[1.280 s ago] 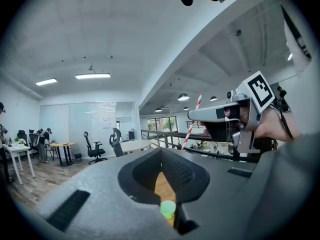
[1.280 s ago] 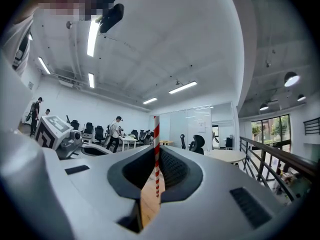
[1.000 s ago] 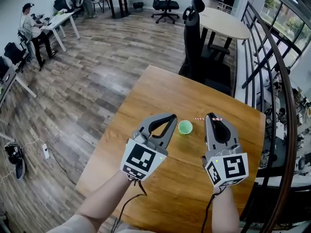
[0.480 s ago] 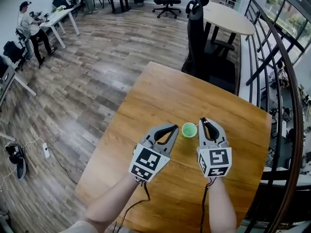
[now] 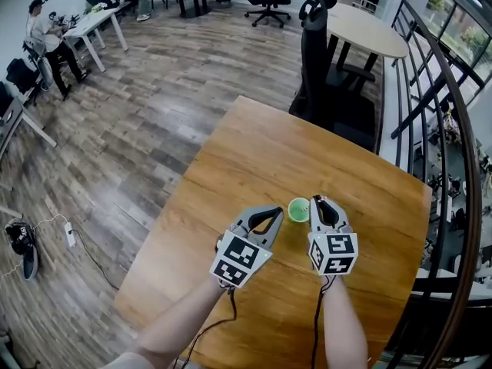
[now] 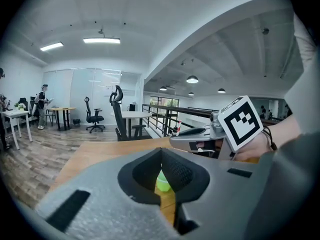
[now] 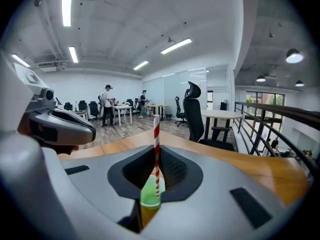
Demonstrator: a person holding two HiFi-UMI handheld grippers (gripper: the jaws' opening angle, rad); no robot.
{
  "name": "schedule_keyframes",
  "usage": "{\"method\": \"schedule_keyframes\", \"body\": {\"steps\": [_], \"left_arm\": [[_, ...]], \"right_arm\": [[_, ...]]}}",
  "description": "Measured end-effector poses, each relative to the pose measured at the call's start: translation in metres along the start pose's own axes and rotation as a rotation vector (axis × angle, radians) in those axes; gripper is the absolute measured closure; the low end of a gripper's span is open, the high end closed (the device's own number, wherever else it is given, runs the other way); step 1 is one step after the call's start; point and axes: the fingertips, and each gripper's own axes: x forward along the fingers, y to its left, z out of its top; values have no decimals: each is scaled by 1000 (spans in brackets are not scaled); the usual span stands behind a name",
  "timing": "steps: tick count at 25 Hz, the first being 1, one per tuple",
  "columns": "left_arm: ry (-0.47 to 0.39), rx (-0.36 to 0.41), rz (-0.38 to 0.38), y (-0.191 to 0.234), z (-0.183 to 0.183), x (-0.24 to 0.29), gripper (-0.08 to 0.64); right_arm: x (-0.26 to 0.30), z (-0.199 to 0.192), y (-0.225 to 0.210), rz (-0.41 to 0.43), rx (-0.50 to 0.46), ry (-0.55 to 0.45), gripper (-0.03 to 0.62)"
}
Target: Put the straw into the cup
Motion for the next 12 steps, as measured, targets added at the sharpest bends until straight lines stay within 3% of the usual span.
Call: {"method": "schedule_keyframes", "body": {"steps": [12], "left_arm": [[61, -9, -41, -17, -25, 10, 545]], "right_arm": [[14, -31, -7, 18, 129, 4, 558]]}}
